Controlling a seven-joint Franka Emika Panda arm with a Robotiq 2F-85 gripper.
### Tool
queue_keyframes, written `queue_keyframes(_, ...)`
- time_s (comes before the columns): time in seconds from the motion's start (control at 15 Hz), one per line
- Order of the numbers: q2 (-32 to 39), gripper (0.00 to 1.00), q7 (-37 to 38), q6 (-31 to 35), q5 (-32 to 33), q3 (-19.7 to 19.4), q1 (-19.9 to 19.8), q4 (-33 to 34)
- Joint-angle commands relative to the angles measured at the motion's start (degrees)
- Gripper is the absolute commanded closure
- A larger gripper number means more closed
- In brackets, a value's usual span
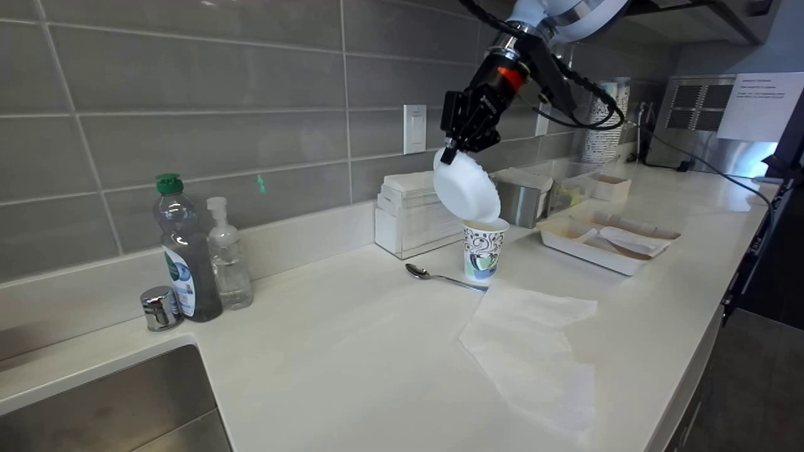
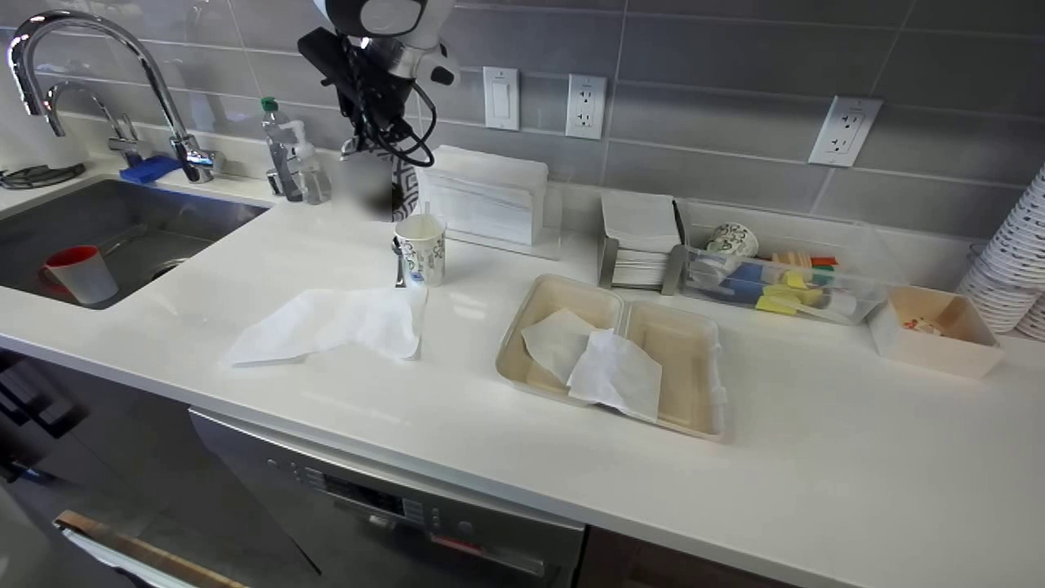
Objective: Pick up the plate and pour it's contents in the cup
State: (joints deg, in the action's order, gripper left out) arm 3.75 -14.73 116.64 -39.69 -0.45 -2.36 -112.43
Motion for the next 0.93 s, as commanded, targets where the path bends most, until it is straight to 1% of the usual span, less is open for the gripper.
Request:
queue_keyframes(0.0,0.0,0.99,-0.6,-0.5,-0.1,-0.2,0.0,0.1)
queue_keyframes(0.47,-0.5,0.99,-2.9,-0.8,-1.3,-1.0,-0.8,-0.8)
queue_keyframes(0.87,-0.8,0.99,-6.7,-1.9,-4.1,-1.4,-1.3,-1.0)
